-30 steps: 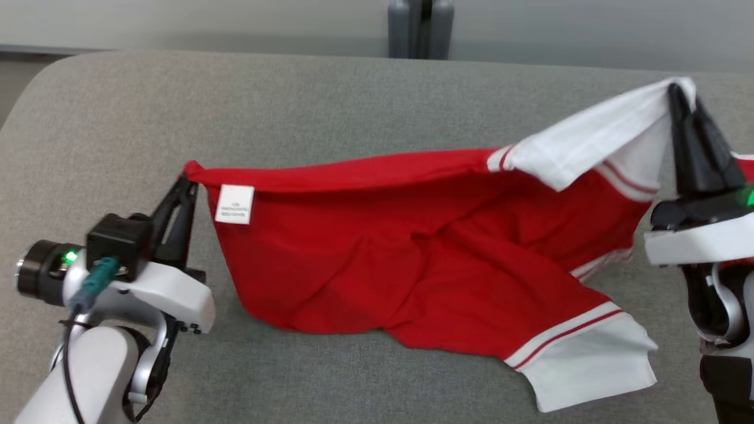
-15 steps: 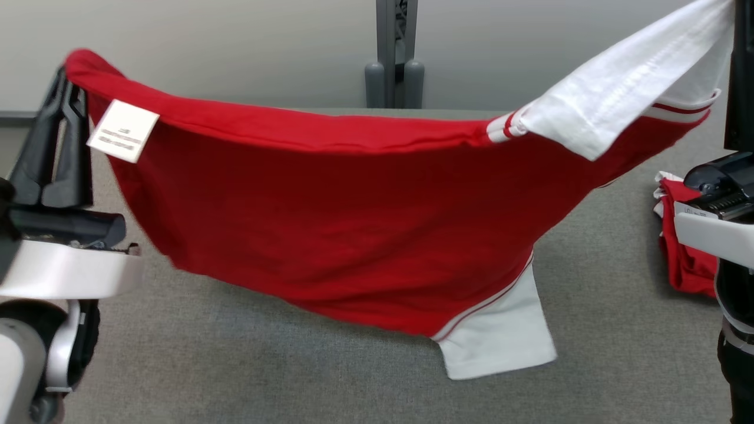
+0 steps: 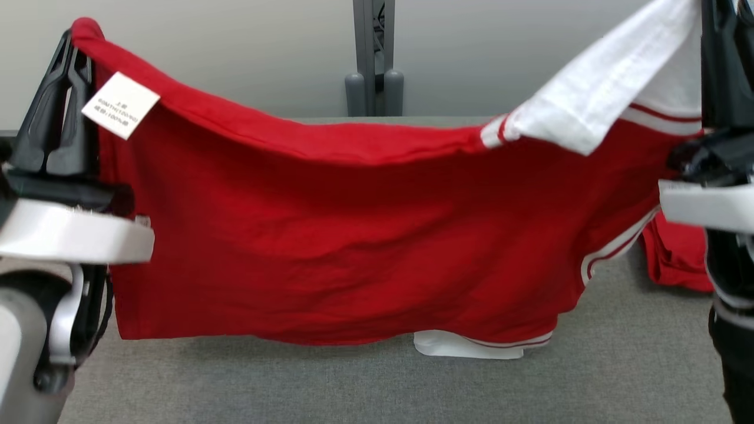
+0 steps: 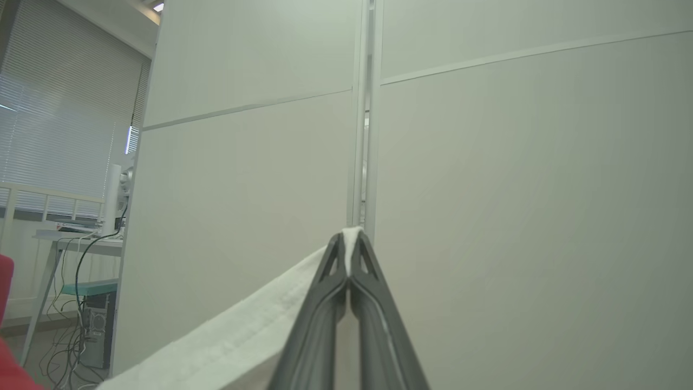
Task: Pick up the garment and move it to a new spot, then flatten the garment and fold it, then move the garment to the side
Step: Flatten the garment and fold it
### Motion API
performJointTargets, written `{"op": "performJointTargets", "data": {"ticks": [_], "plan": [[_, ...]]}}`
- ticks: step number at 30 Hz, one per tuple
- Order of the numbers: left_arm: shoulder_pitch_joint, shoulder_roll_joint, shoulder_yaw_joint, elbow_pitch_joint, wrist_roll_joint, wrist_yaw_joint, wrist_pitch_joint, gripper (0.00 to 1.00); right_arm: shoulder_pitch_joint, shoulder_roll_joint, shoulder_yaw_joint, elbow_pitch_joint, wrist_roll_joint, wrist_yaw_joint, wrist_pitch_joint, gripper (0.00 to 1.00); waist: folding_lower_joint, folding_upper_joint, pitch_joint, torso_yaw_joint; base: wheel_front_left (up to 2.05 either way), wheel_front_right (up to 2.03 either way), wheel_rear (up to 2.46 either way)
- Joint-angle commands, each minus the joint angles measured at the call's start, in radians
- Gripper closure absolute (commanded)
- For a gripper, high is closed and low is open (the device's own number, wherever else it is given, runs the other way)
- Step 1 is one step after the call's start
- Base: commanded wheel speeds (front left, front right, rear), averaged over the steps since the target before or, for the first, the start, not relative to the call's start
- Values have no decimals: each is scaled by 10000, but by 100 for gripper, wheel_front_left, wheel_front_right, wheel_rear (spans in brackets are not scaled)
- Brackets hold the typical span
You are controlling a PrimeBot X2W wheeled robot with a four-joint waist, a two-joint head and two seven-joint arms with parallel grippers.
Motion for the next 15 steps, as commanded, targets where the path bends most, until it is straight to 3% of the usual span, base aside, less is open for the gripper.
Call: {"op": "performJointTargets", "data": {"ticks": [1, 8, 15], "plan": [[-326, -60, -12, 234, -140, -113, -67, 100, -261, -90, -8, 210, 108, 3, -40, 100, 0, -1, 166, -82, 0, 0, 0], [-2760, -906, -200, 3435, -1079, -1231, -481, 100, -2938, -250, 485, 3385, 647, 3, -758, 100, 0, -1, 971, -353, 0, 0, 0], [-6423, -1730, -428, 7221, -1346, -2407, -1090, 100, -6395, -597, 1216, 6649, 615, 3, -1674, 100, 0, -1, 1886, -403, 0, 0, 0]]}}
